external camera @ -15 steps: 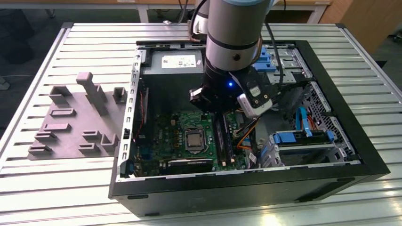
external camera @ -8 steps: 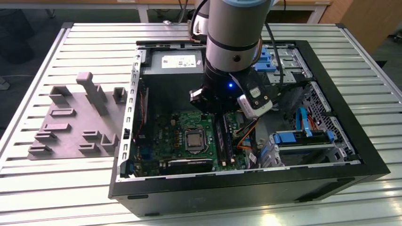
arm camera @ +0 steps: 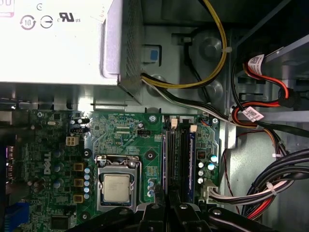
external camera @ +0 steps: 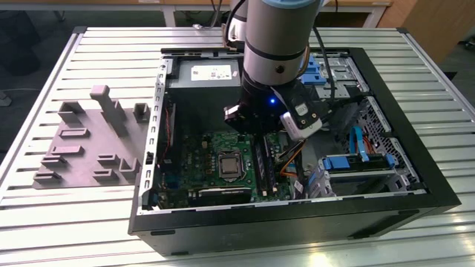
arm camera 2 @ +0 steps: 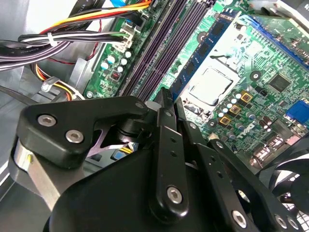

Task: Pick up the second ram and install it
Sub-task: 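Insert the second ram into the second slot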

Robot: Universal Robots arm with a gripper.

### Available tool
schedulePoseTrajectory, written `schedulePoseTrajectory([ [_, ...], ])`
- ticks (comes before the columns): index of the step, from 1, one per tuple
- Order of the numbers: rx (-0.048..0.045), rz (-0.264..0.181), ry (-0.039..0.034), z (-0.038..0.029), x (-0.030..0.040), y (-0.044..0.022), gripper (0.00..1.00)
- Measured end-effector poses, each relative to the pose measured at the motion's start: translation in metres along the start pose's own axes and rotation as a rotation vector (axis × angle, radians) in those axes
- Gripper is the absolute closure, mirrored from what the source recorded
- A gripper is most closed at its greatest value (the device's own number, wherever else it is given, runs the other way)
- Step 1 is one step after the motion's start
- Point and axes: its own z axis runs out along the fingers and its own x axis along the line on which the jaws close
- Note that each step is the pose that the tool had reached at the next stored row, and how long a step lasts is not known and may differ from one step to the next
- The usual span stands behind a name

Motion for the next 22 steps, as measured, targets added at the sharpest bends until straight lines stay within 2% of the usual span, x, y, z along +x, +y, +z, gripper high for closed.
schedulePoseTrajectory([
  [5,-0.0001,0.0,0.0004,0.002,-0.0067,-0.0001,0.86],
  [14,-0.0001,0.008,0.0004,0.0156,-0.0072,-0.0019,0.86],
  [22,-0.0003,0.009,0.0003,0.0165,-0.0073,-0.0023,0.86],
])
